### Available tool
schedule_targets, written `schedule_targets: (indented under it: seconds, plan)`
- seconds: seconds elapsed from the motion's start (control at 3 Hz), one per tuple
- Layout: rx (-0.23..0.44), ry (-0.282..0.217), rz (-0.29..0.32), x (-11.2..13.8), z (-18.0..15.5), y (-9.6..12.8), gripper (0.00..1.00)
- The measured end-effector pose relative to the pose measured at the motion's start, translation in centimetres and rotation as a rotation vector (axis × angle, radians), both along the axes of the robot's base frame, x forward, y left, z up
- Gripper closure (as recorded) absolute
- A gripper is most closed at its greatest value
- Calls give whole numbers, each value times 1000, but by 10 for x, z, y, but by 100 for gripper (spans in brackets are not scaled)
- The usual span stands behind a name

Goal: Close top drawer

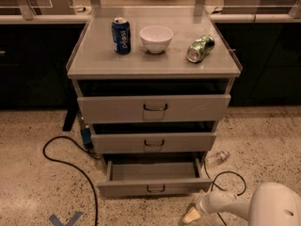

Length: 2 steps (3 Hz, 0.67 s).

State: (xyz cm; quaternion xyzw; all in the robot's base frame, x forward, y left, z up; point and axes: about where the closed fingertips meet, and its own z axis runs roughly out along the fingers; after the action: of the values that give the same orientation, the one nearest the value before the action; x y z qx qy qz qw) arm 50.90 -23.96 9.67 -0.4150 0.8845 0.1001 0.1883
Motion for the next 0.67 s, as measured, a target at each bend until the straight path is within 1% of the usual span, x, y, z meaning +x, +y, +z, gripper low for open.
schedule_targets:
  seconds: [0.33, 0.67]
  plan:
    - [71, -108, 38, 22, 28, 26, 0]
    - [79, -120, 43, 23, 31, 30, 0]
